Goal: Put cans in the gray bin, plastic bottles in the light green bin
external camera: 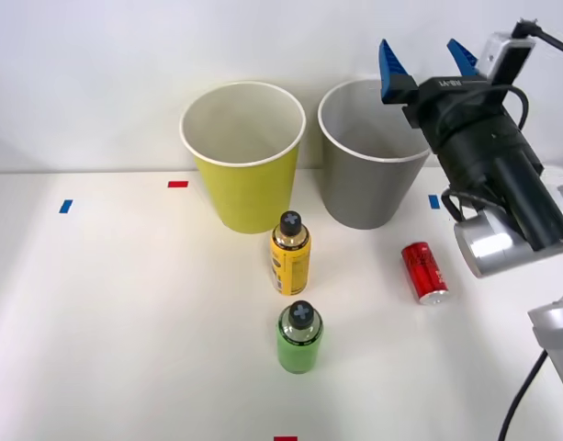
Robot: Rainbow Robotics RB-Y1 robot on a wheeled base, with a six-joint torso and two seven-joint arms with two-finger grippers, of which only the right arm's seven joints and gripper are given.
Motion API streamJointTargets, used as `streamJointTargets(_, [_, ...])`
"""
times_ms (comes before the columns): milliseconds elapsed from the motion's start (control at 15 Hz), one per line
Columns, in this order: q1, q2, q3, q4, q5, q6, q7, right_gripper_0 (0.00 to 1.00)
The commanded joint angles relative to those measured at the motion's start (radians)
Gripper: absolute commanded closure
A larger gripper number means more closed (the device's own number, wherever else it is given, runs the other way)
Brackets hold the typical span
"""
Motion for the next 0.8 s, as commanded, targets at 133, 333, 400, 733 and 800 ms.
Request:
streamJointTargets(133, [0.156,-0.008,-0.025,-0.139,-0.001,-0.005,0.003,0.00])
streamJointTargets(333, [0.308,-0.005,-0.047,-0.235,-0.002,-0.059,-0.003,0.00])
streamJointTargets(400, [0.360,0.001,-0.056,-0.249,-0.002,-0.099,-0.004,0.00])
streamJointTargets(733, [0.610,0.017,-0.074,-0.268,-0.001,-0.320,0.002,0.00])
streamJointTargets(800, [0.648,0.023,-0.074,-0.268,0.001,-0.346,0.005,0.00])
